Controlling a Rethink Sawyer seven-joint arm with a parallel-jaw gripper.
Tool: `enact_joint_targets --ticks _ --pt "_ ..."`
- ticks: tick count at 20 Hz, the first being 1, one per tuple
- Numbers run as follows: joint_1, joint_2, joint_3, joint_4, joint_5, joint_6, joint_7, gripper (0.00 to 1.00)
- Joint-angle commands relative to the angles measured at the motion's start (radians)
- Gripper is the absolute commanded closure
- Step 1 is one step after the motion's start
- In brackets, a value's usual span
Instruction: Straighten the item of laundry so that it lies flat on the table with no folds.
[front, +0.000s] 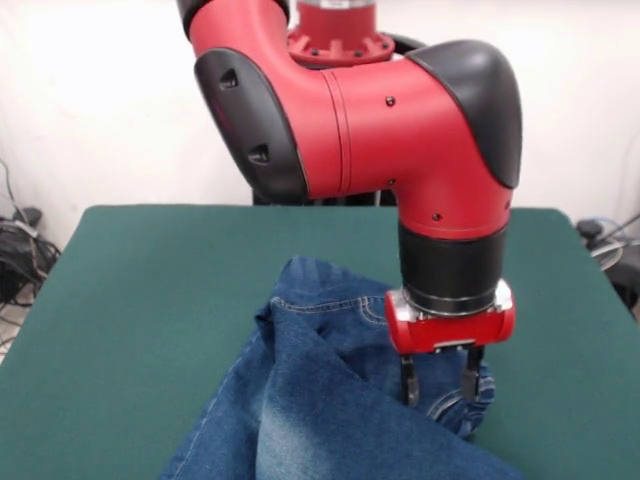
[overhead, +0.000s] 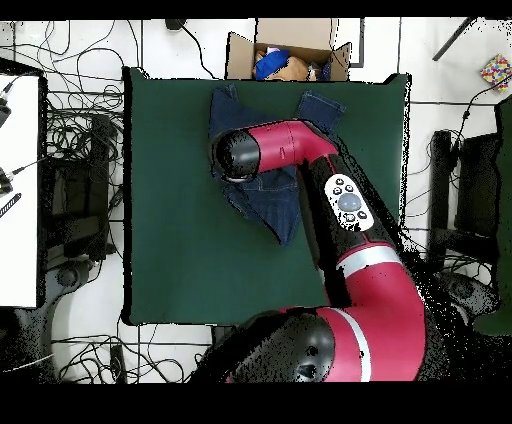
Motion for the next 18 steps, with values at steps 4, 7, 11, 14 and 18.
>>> enact_joint_targets --ticks 4,7,11,14,18 --pt "0.047 -0.065 -0.072 0.173 0.057 -0.082 0.204 0.0" --pt "0.061 -0.091 -0.08 0.209 0.073 -0.093 0.225 0.0" --pt "0.087 -0.129 -0.101 0.262 0.09 -0.115 0.259 0.0" --pt "0.095 -0.137 -0.118 0.275 0.098 -0.13 0.249 0.0" --pt "0.102 -0.112 -0.145 0.257 0.1 -0.153 0.227 0.0"
